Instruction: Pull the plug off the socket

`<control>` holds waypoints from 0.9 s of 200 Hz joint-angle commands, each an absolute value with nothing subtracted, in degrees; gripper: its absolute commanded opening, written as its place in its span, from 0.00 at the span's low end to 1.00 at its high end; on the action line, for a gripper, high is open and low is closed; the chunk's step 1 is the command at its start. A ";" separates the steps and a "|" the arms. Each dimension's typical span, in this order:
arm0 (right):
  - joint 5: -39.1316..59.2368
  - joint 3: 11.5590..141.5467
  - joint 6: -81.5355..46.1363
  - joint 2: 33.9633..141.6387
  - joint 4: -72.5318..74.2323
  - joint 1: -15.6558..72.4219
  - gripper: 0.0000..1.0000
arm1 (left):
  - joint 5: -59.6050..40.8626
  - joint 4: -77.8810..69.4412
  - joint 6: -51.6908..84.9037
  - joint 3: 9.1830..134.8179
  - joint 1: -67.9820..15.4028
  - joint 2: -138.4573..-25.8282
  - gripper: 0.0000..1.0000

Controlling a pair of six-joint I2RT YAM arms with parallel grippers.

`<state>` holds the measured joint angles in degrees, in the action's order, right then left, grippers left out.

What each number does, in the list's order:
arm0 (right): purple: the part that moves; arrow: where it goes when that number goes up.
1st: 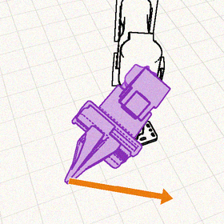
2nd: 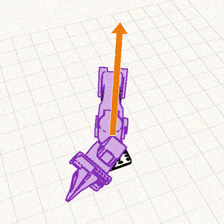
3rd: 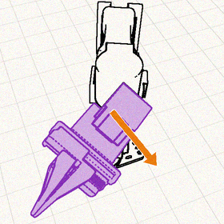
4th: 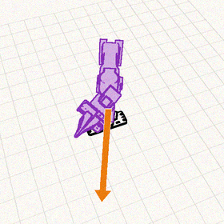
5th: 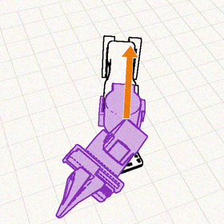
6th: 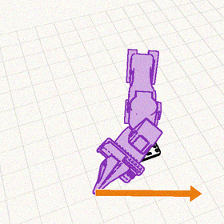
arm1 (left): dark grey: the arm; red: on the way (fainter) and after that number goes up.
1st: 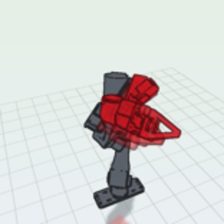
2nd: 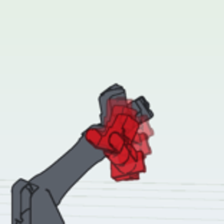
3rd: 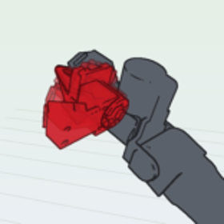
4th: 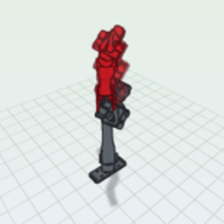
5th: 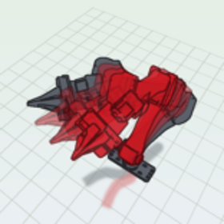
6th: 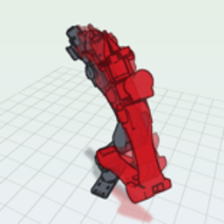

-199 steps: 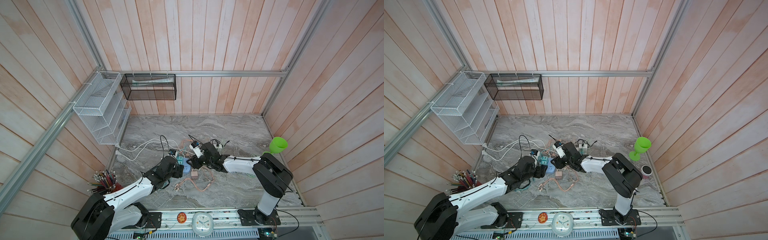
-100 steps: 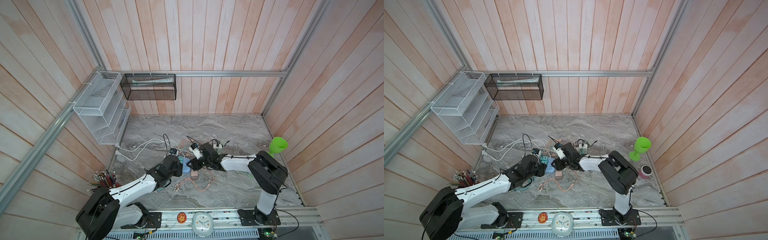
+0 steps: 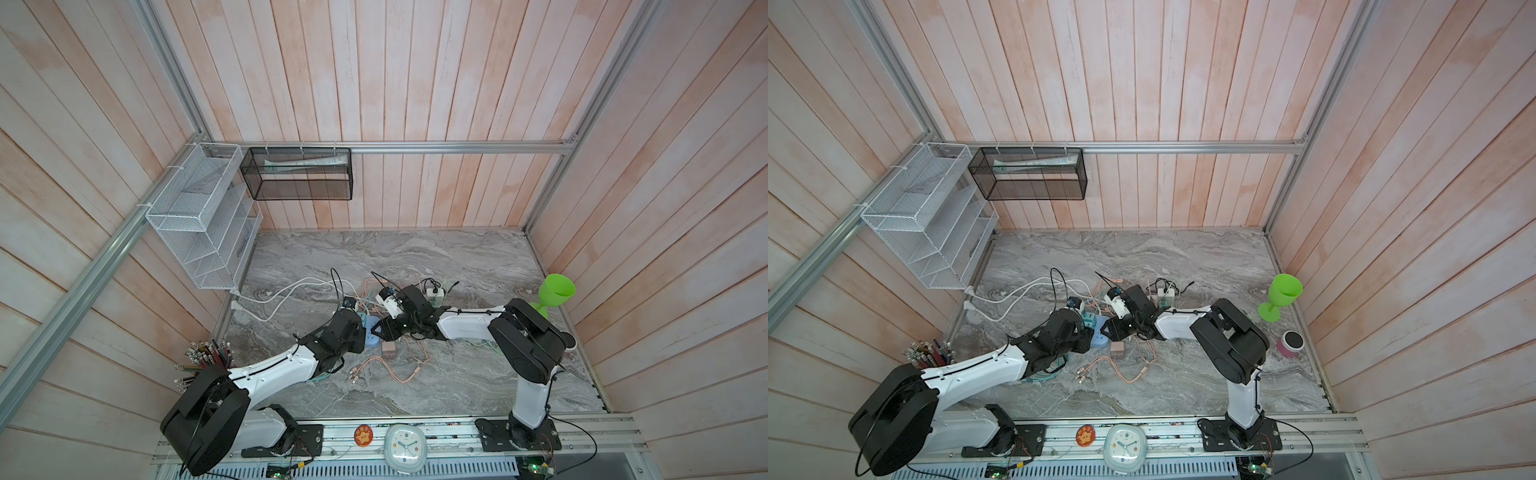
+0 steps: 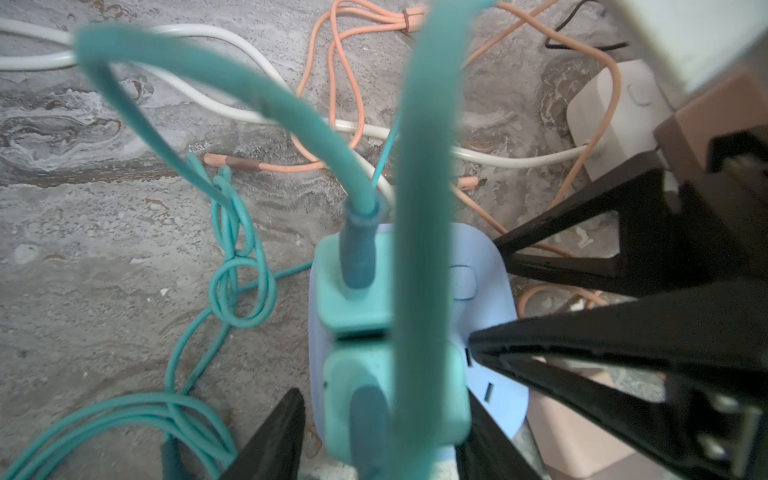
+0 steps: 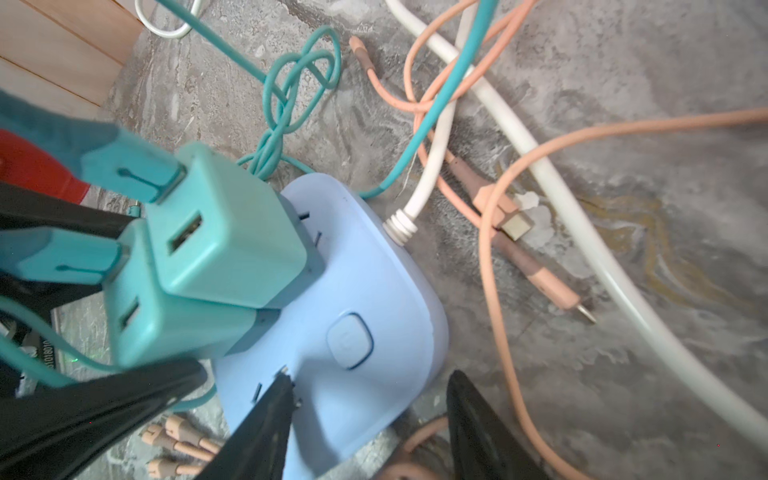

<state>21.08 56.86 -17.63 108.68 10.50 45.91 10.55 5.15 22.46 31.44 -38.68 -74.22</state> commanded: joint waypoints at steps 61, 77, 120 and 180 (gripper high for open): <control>21.66 58.49 -19.55 111.17 9.57 45.70 0.58 | 11.01 3.06 21.83 34.07 -38.76 -77.68 0.52; 22.34 58.70 -20.01 111.57 10.06 45.70 0.58 | 10.70 2.72 21.59 34.18 -38.77 -77.95 0.47; 21.60 59.07 -20.24 112.30 8.44 45.70 0.57 | 11.07 3.60 20.95 34.46 -38.76 -77.79 0.40; 19.60 59.88 -19.86 114.34 4.36 46.03 0.53 | 10.67 3.05 20.81 35.64 -38.85 -78.20 0.33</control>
